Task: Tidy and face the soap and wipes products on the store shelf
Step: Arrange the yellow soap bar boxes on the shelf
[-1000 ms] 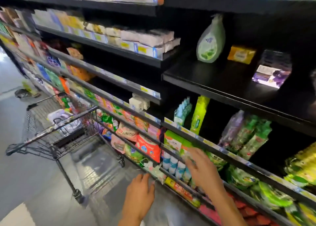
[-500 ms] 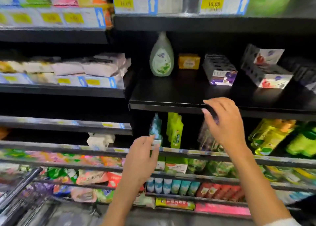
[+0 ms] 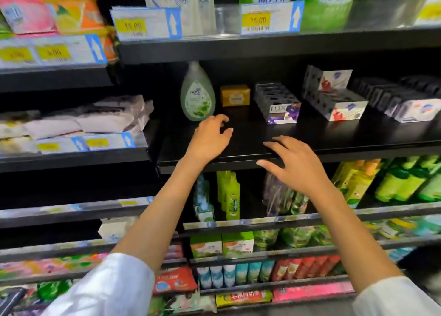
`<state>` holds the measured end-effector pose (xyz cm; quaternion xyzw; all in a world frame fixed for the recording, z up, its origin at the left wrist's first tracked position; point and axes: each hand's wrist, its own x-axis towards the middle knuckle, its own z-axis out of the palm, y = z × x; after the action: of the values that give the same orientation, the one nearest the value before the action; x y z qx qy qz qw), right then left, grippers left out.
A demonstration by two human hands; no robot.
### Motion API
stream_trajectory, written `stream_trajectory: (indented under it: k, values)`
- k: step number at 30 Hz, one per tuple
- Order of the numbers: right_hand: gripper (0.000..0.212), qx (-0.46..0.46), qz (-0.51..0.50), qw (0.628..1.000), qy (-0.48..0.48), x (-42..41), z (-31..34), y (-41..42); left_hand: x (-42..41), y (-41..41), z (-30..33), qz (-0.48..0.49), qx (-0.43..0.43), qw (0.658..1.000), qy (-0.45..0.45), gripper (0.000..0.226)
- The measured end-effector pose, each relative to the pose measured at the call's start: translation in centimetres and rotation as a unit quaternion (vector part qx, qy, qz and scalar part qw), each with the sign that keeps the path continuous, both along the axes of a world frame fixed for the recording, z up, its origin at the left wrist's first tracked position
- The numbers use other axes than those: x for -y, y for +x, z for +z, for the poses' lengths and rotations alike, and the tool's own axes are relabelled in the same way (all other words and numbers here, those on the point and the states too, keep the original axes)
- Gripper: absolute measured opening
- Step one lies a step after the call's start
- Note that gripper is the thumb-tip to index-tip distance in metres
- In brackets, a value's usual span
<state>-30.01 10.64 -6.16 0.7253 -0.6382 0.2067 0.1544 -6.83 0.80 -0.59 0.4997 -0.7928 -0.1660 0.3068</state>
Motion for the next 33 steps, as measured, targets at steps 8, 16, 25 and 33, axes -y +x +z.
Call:
stream_trajectory:
  k: [8, 16, 25, 33]
  values:
    - [0.088, 0.013, -0.015, 0.999, 0.031, 0.5, 0.7, -0.7, 9.1, -6.7, 0.2, 0.059, -0.131, 0.97, 0.196, 0.065]
    - [0.091, 0.027, -0.004, 1.0, -0.009, 1.0, -0.1, -1.2, 15.4, -10.9, 0.6, 0.125, -0.129, 0.972, 0.148, 0.076]
    - [0.09, 0.054, 0.004, 0.998, -0.023, 1.6, -0.5, -1.5, 18.8, -11.7, 0.0, 0.144, -0.179, 0.964, 0.129, 0.069]
    - [0.089, 0.061, 0.011, 0.997, -0.044, 1.7, -0.8, -1.5, 19.3, -11.1, -0.7, 0.138, -0.12, 0.979, 0.09, 0.049]
